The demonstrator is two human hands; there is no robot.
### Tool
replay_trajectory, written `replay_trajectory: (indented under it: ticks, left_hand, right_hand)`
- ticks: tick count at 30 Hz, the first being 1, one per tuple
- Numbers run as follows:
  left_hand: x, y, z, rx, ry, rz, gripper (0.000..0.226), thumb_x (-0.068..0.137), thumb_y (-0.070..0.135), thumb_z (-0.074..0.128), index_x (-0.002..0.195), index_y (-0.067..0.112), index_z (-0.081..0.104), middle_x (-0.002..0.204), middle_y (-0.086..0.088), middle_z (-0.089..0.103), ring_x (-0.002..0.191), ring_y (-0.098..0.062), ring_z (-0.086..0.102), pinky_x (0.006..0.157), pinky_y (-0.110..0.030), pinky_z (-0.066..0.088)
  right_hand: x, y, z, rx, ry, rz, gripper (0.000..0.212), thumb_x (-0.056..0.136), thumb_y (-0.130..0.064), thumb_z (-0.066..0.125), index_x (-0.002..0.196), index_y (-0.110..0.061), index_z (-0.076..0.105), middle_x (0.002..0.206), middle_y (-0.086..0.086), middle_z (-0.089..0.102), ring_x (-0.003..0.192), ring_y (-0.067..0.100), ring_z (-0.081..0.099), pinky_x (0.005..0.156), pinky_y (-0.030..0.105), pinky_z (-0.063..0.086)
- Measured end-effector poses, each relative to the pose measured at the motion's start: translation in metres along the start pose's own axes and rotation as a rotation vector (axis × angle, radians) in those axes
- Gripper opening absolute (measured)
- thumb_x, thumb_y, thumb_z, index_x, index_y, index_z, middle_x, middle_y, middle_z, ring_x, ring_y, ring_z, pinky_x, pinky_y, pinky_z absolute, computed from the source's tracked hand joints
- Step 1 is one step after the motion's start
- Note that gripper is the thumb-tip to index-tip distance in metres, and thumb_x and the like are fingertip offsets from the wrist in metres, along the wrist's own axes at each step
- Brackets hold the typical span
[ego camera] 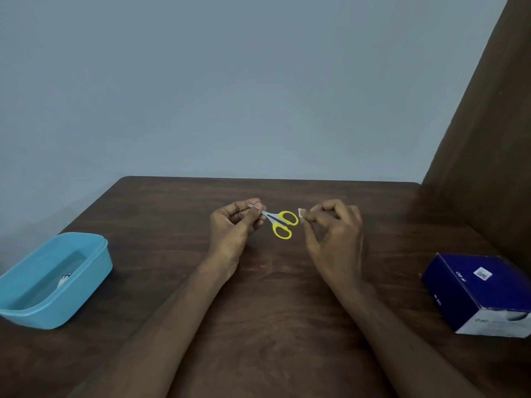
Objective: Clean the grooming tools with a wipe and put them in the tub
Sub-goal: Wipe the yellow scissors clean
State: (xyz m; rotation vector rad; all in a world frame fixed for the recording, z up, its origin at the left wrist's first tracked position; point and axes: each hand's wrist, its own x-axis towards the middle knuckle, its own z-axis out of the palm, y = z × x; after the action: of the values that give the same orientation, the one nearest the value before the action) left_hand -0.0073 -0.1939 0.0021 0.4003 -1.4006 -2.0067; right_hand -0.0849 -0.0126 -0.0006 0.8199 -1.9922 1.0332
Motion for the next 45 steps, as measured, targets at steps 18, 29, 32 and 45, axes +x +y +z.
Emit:
replay_trajectory:
  ticks: [18, 29, 32, 45]
  left_hand:
    - [0.002, 0.005, -0.002, -0.072, 0.048, -0.046, 0.008, 0.095, -0.002, 0.075, 0.101, 0.004, 0.075, 0.084, -0.007, 0.082, 0.068, -0.01, 0.076, 0.07, -0.021, 0.064]
    - [0.0, 0.001, -0.001, -0.004, 0.022, -0.023, 0.007, 0.095, 0.002, 0.078, 0.101, 0.004, 0.077, 0.082, -0.006, 0.082, 0.067, -0.009, 0.075, 0.068, -0.019, 0.063]
    - [0.0, 0.0, -0.001, 0.017, 0.013, -0.018, 0.008, 0.095, 0.002, 0.078, 0.103, 0.004, 0.077, 0.083, -0.006, 0.082, 0.068, -0.01, 0.075, 0.069, -0.019, 0.063]
    - [-0.001, 0.001, -0.006, -0.018, 0.06, 0.028, 0.006, 0.094, 0.003, 0.079, 0.1, 0.005, 0.077, 0.08, -0.005, 0.081, 0.067, -0.01, 0.075, 0.07, -0.02, 0.064]
  right_hand:
    - [-0.009, -0.011, 0.002, 0.086, -0.267, -0.013, 0.013, 0.078, -0.026, 0.083, 0.076, -0.03, 0.071, 0.134, -0.007, 0.056, 0.117, 0.021, 0.054, 0.092, 0.049, 0.046]
    - [-0.006, -0.016, -0.004, -0.008, -0.223, 0.011, 0.011, 0.073, -0.031, 0.084, 0.077, -0.034, 0.074, 0.132, -0.009, 0.059, 0.12, 0.025, 0.056, 0.088, 0.042, 0.041]
    - [-0.003, -0.019, -0.006, 0.067, -0.134, -0.076, 0.01, 0.08, -0.029, 0.085, 0.08, -0.031, 0.075, 0.128, -0.007, 0.062, 0.113, 0.023, 0.057, 0.086, 0.042, 0.044]
    - [-0.009, -0.014, 0.006, 0.353, -0.269, -0.059, 0.013, 0.086, -0.005, 0.082, 0.086, -0.016, 0.076, 0.134, 0.005, 0.072, 0.129, 0.012, 0.067, 0.099, 0.031, 0.056]
